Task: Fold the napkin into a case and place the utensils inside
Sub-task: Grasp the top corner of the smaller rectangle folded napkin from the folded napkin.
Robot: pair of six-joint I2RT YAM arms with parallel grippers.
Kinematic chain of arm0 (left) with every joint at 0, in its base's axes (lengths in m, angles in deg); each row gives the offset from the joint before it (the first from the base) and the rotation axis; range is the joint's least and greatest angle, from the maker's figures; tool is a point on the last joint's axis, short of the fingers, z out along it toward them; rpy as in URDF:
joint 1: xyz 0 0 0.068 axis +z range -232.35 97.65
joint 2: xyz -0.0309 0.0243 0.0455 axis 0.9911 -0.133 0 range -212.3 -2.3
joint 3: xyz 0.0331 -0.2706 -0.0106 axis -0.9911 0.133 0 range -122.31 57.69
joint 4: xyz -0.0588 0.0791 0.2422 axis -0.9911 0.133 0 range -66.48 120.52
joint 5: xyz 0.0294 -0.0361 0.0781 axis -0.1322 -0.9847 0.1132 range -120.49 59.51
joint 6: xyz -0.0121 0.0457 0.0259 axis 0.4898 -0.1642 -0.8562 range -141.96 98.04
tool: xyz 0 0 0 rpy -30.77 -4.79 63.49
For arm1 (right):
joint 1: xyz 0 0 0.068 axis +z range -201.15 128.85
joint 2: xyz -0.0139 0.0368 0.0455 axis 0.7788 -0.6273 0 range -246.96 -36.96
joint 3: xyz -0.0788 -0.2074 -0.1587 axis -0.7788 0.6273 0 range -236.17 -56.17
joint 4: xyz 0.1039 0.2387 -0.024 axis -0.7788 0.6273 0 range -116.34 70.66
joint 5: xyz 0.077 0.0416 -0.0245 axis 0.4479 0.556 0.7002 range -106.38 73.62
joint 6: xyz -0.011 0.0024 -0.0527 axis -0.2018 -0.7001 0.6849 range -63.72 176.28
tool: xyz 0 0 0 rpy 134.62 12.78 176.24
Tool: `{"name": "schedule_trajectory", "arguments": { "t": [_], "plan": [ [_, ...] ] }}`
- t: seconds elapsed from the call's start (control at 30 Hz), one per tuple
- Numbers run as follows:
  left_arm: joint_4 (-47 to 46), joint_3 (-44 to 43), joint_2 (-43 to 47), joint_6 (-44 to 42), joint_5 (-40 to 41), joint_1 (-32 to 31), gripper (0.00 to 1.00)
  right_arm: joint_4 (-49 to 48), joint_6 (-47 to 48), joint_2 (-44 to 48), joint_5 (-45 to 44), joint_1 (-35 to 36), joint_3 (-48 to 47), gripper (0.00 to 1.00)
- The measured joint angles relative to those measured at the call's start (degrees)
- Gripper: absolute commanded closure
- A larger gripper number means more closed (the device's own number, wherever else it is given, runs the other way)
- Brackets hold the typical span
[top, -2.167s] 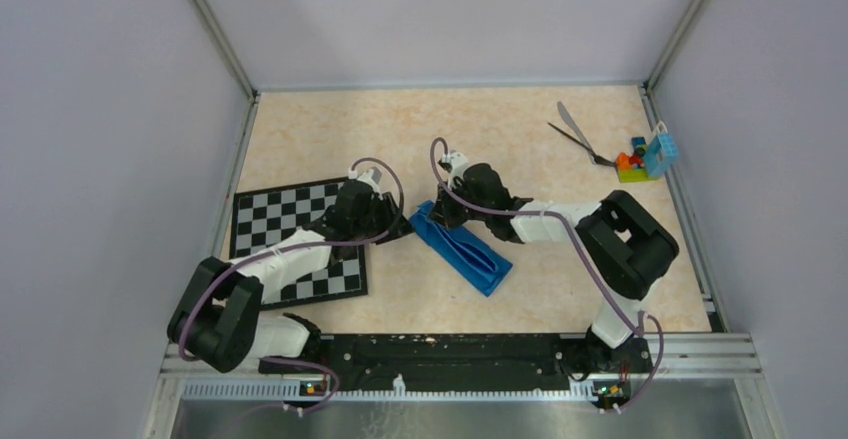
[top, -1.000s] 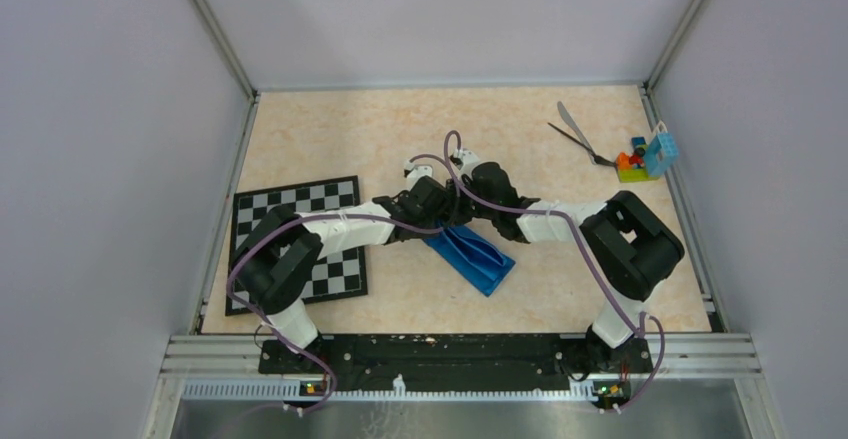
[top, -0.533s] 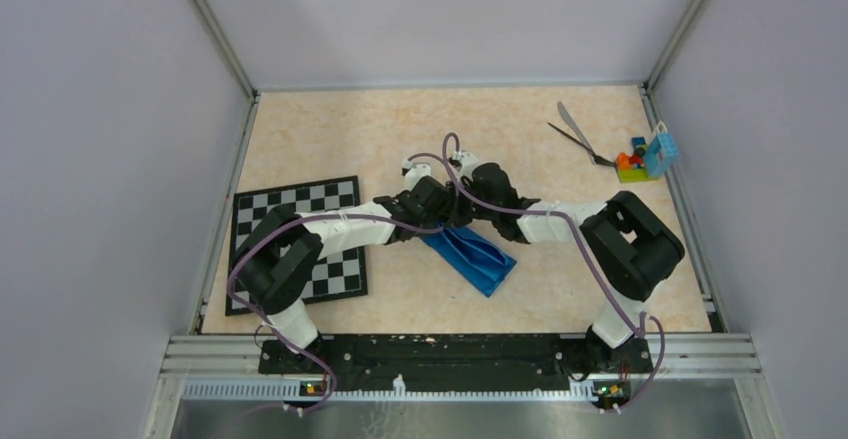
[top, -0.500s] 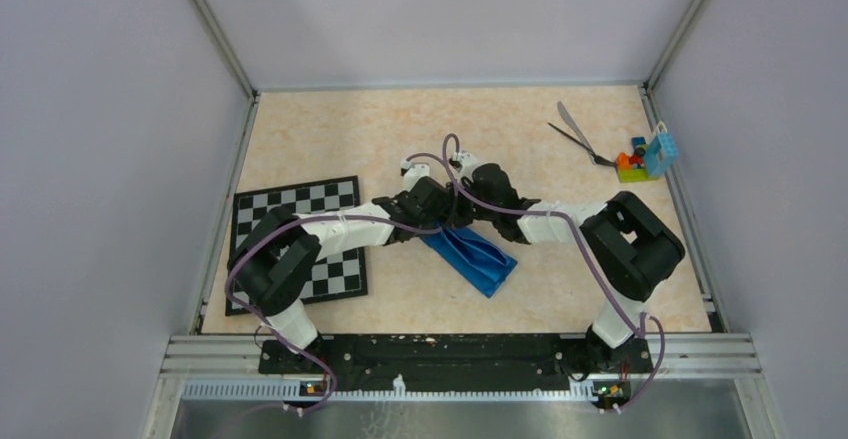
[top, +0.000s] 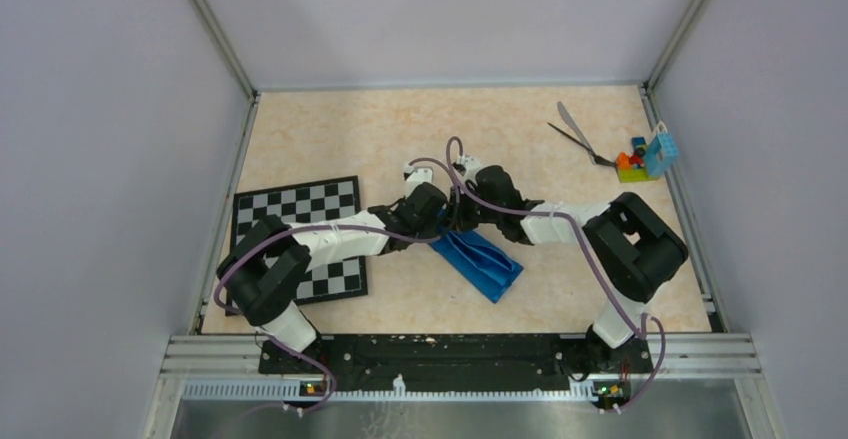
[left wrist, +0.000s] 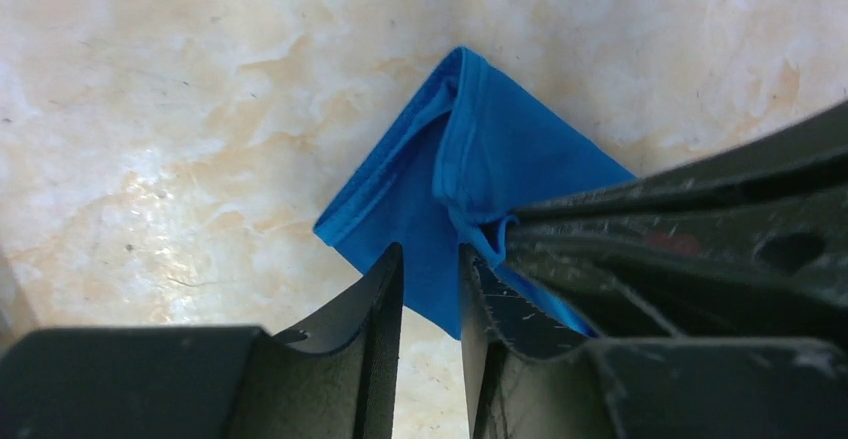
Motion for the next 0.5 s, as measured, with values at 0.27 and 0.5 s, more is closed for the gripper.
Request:
{"name": "schedule_trajectory", "arguments": {
  "t": [0.27,0.5],
  "plan": [
    [3.0,-2.3,-3.3,0.9,0.3,-2.3,0.61,-0.6,-2.7,1.4,1.2,-1.8,0.0,1.00],
    [7.8,-7.7,-7.4,1.1,3.7,-3.7,0.62,-0.8,-3.2,1.5,1.2,-1.9,0.0,1.00]
  ]
}}
